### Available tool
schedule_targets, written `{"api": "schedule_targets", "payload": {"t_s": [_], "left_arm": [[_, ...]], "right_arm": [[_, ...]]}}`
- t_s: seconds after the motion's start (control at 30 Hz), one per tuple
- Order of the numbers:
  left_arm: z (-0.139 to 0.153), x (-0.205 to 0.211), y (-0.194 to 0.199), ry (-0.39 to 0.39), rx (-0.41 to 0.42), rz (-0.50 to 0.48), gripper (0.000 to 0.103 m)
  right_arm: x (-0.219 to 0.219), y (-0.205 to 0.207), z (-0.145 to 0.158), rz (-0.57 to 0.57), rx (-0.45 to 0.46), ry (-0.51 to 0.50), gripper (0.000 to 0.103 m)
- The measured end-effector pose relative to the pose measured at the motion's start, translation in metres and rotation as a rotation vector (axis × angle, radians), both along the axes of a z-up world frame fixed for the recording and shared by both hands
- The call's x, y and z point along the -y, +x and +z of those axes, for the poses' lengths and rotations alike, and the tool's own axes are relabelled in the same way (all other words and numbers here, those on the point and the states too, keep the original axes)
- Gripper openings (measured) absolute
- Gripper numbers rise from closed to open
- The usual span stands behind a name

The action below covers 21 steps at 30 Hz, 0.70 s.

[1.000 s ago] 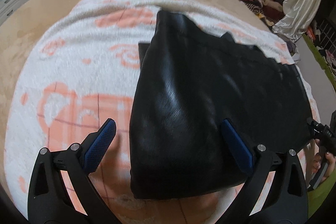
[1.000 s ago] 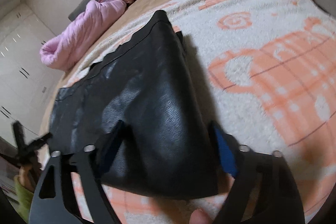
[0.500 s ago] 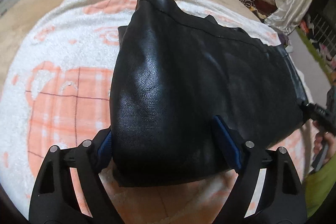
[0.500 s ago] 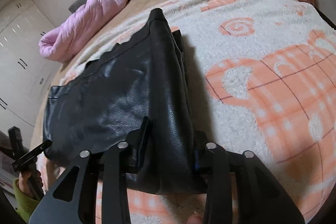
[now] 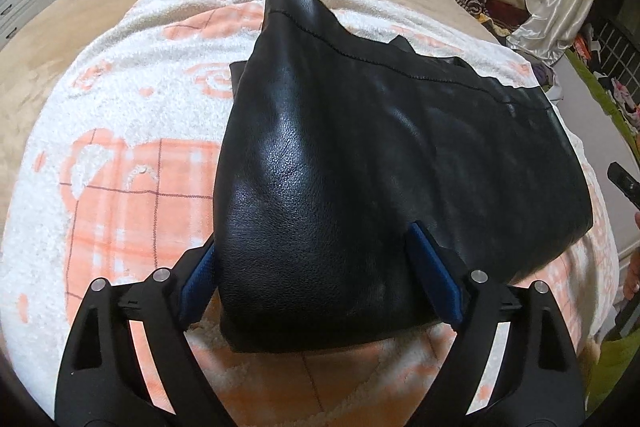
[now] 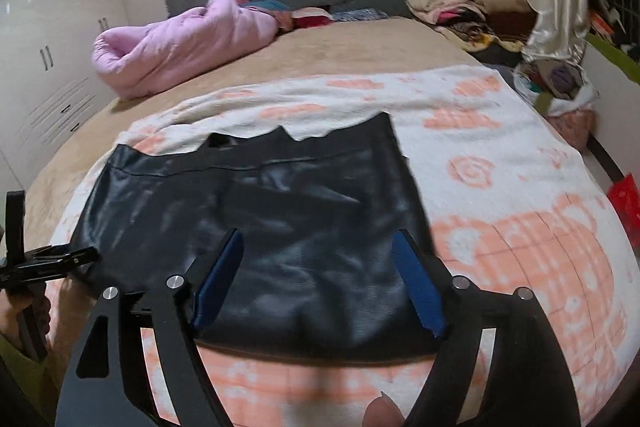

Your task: Fold large clothes

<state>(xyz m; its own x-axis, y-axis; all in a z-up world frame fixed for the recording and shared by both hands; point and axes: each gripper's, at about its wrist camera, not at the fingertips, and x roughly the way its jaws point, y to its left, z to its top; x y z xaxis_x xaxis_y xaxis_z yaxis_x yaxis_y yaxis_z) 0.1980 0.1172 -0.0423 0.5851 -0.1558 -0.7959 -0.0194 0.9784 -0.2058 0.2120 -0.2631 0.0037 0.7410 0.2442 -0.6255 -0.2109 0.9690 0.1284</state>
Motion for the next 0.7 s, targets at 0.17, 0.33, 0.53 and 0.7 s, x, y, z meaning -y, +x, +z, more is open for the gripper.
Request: {"api": "schedule_targets", "payload": {"t_s": [0.17, 0.33, 0.53, 0.7], "left_arm": [[0.005, -0.004, -0.002, -0.025, 0.010, 0.003, 0.084], [0.002, -0.016, -0.002, -0.095, -0.001, 0.028, 0.090], [-0.012, -0.017, 0.001, -0.186, -0.042, 0.023, 0.090], [-0.019, -0.022, 0.001, -0.211, -0.033, 0.032, 0.079]], "right_arm": [[-0.002, 0.002, -0.004, -0.010, -0.023, -0.002, 0.084], [0.031, 0.010, -0.025, -0.097, -0.081, 0.032, 0.087], [0.077, 0.027, -0.060, -0.160, -0.203, 0.182, 0.087], [0.096, 0.037, -0.087, -0.151, -0.262, 0.341, 0.052]]}}
